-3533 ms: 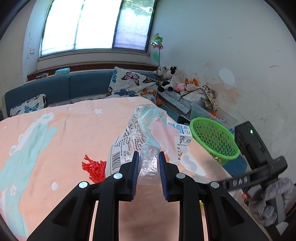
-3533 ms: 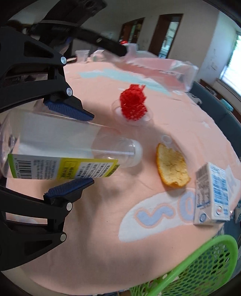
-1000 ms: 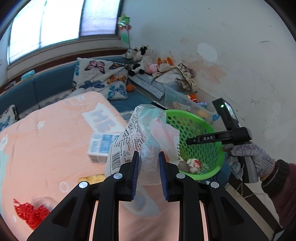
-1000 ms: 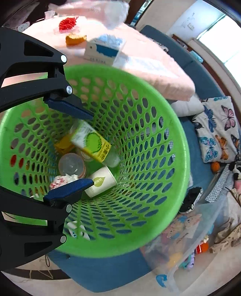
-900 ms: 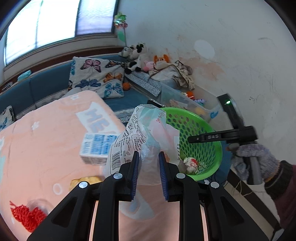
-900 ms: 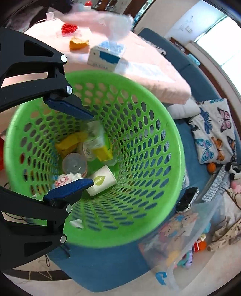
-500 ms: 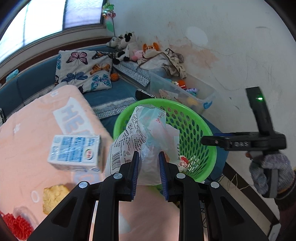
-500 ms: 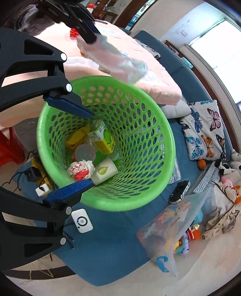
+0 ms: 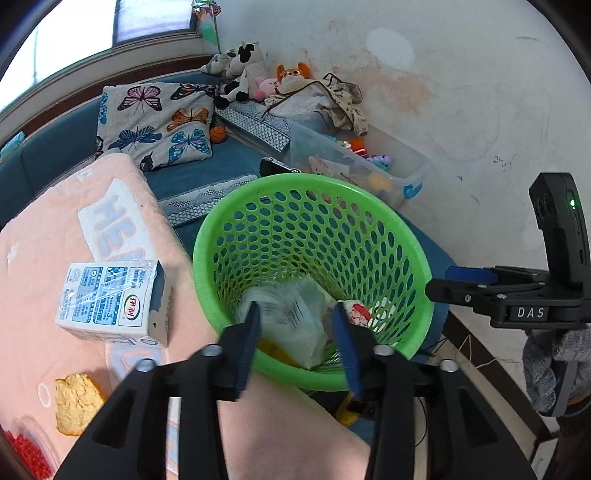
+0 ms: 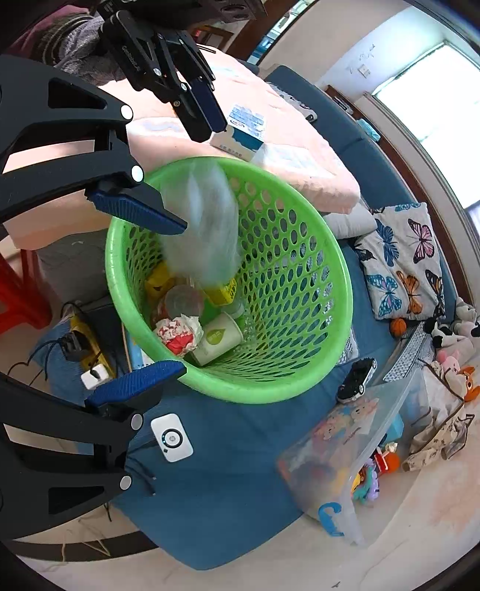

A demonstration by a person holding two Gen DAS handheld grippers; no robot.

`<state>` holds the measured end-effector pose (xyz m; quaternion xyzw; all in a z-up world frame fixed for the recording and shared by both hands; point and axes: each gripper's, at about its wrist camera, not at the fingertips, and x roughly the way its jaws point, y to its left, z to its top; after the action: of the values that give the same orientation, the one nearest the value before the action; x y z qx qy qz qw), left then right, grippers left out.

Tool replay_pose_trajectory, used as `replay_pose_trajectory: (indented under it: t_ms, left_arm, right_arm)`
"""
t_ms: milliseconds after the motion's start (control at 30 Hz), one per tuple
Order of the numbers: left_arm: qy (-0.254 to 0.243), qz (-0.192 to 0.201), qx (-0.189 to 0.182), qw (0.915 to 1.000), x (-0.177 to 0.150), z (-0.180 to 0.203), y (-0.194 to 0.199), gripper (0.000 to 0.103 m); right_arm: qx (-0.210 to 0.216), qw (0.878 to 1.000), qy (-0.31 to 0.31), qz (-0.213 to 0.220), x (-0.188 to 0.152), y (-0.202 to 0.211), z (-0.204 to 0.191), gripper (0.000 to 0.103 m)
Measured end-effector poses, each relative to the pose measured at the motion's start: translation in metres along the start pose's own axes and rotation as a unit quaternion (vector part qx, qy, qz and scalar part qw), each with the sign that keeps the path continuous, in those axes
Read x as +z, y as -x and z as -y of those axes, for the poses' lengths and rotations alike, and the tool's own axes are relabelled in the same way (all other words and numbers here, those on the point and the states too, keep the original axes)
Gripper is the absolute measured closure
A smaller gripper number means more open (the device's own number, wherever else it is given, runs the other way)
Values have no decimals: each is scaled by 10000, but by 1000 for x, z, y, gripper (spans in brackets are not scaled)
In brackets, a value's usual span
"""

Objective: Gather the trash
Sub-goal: 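Lower the plastic bag into the green basket and open the left gripper, then move the left gripper to the red mesh net and grasp it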

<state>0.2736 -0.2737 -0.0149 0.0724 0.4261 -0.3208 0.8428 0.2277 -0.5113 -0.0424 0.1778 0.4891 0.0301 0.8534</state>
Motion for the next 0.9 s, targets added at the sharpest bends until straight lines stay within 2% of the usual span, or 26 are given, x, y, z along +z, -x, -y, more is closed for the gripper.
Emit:
replay_pose_trajectory:
  t_ms: [200, 433, 700, 900]
  left_arm:
    - [53, 104, 71, 9999, -10, -3, 14, 56]
    - [156, 365, 280, 9988, -29, -15, 51, 54]
    - [529, 608, 566, 9951, -59, -46, 92, 54]
    - [860, 790, 880, 9892, -86, -77, 125, 54]
  right_arm:
    - [65, 10000, 17, 1, -7, 3, -5, 32]
    - [184, 9997, 186, 8, -16, 4, -25, 31]
    - [370, 9979, 523, 61, -25, 4, -64, 29]
    - [394, 9947, 937, 129, -32, 1, -103, 27]
